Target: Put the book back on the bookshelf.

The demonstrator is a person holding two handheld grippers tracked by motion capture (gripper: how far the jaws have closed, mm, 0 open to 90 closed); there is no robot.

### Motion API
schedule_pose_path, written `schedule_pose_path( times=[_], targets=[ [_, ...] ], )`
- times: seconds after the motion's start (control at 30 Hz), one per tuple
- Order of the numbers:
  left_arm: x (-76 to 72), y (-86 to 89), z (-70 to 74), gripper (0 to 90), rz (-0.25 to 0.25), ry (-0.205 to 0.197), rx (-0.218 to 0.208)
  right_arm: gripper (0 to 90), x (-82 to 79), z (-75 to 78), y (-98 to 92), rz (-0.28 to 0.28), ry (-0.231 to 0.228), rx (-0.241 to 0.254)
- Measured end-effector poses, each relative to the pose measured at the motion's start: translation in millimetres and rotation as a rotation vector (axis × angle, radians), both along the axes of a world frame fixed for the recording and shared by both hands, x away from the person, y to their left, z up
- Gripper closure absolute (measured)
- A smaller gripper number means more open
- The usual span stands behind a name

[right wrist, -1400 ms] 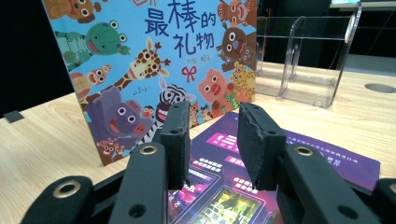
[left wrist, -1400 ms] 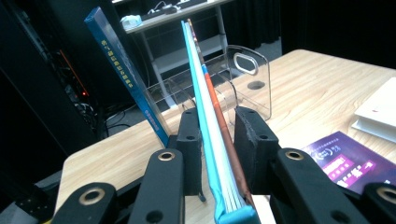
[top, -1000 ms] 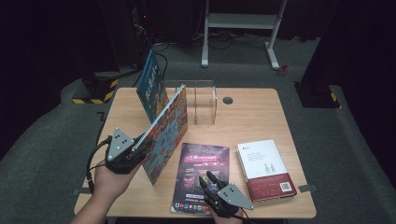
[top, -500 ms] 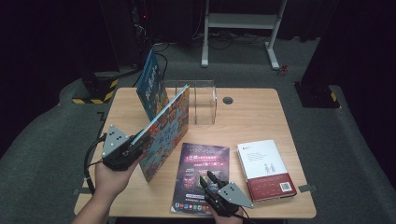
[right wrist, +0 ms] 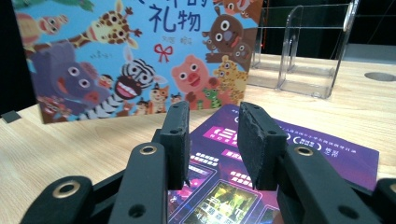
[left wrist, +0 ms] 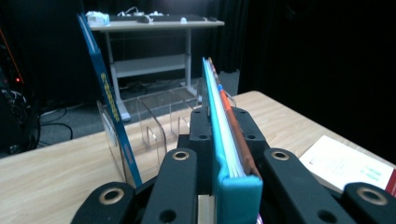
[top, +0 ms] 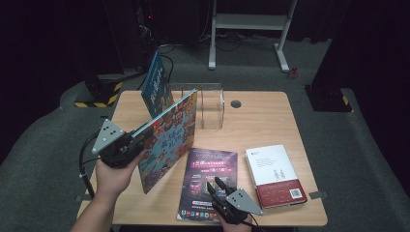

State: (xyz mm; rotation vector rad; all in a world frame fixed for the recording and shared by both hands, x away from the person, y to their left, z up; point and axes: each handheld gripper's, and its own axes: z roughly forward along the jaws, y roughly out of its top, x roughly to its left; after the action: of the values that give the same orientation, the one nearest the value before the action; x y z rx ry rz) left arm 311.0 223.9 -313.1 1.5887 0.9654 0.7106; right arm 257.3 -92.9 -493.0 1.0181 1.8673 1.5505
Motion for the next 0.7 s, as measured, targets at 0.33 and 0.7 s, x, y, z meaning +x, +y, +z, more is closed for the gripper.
schedule_pose_path(
  times=[0.33, 0.7],
  targets=[
    [1.1, 5.9, 11.5, 81.0, -0.003, -0.015, -0.03, 64.0, 0.4, 0.2, -0.7, -0.001, -0.004, -0.002],
    [8.4, 15.8, 27.4, 81.0, 0.018, -0.029, -0.103, 64.1, 0.5, 0.4, -0.9, 0.0, -0.002, -0.001]
  ],
)
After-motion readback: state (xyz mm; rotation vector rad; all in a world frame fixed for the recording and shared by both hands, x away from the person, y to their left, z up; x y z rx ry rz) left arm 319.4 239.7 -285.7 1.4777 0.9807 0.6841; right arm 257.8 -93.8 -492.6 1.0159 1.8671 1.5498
